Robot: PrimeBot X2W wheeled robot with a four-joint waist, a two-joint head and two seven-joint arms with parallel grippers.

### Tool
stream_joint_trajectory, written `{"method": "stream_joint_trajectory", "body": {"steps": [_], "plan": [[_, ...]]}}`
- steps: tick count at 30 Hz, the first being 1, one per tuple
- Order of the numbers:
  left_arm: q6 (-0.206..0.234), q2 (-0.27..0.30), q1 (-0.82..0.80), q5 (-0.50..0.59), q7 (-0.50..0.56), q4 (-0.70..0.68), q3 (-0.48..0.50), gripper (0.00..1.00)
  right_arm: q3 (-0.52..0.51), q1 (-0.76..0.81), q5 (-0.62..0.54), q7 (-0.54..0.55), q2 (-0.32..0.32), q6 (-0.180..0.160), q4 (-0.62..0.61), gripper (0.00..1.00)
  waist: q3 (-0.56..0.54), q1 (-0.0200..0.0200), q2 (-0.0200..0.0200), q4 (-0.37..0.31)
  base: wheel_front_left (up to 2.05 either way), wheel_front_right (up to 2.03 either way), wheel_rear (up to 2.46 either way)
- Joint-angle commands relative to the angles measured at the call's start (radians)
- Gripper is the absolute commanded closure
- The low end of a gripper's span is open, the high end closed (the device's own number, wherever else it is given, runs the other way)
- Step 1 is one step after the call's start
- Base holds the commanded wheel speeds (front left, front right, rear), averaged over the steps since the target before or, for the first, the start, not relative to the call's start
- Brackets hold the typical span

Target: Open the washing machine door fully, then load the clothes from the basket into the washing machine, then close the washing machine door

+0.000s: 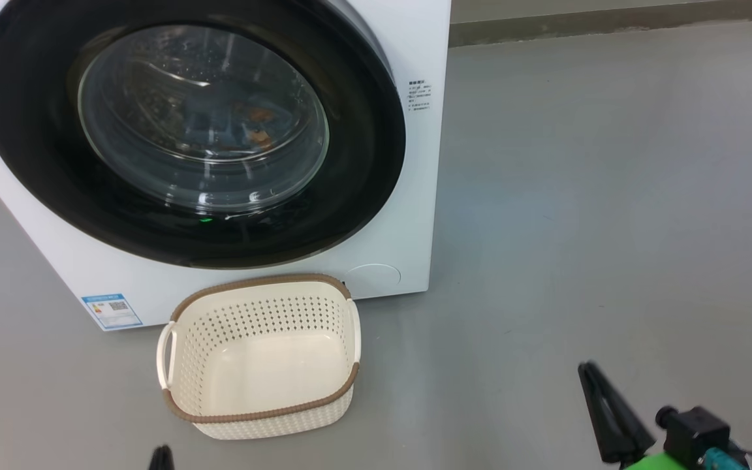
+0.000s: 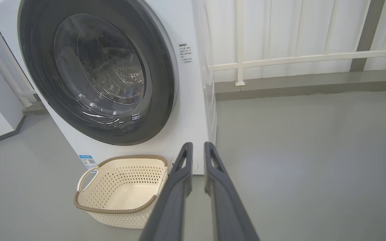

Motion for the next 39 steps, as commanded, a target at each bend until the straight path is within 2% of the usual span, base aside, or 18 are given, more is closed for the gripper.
{"method": "stream_joint_trajectory", "body": {"steps": [1, 5, 8, 13, 39], "plan": [[0.0, -0.001, 0.001, -0.002, 0.0, 0.005, -0.001, 1.0, 0.001, 0.002, 0.002, 0.0, 0.001, 0.0, 0.004, 1.0, 0.0, 0.0, 0.0, 0.0, 0.0, 0.0, 0.0], [-0.006, -0.002, -0.005, -0.036, 0.01, 0.016, 0.002, 1.0, -0.001, 0.004, 0.04, 0.009, 0.003, 0.0, 0.013, 1.0, 0.0, 0.0004, 0.0, 0.001, 0.0, 0.0, 0.0], [-0.012, -0.002, -0.01, -0.067, 0.019, 0.017, 0.007, 1.0, -0.004, 0.001, 0.074, 0.016, 0.003, 0.0, 0.013, 1.0, -0.001, 0.0022, 0.0, 0.002, 0.0, 0.0, 0.0], [-0.021, -0.001, -0.021, -0.118, 0.033, 0.021, 0.014, 1.0, -0.008, -0.005, 0.132, 0.029, 0.002, 0.0, 0.016, 1.0, 0.002, 0.0002, 0.0, 0.004, 0.0, 0.0, 0.0], [-0.07, 0.003, -0.08, -0.384, 0.11, 0.037, 0.054, 1.0, -0.036, -0.036, 0.424, 0.097, 0.006, 0.0, 0.029, 1.0, 0.008, 0.0, 0.0, 0.012, 0.0, 0.0, 0.0]]}}
